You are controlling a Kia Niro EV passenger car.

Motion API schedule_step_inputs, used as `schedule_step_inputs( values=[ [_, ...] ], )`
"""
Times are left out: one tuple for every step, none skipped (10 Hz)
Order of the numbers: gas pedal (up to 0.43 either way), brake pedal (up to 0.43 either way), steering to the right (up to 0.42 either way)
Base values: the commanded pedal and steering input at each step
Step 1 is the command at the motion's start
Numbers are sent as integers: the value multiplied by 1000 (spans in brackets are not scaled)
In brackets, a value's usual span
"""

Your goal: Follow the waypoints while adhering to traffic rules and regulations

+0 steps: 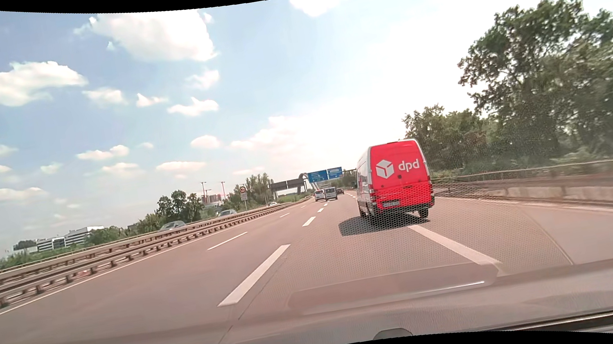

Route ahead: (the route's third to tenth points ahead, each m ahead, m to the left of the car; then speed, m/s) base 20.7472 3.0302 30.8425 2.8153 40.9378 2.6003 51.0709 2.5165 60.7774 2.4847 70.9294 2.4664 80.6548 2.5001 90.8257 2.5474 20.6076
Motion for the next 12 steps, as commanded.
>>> schedule_step_inputs(
  values=[
    [118, 0, -5],
    [118, 0, -4],
    [118, 0, -5],
    [118, 0, -4],
    [118, 0, -4],
    [118, 0, -4],
    [118, 0, -4],
    [118, 0, -4],
    [118, 0, -4],
    [118, 0, -4],
    [118, 0, -4],
    [118, 0, -4]
  ],
)
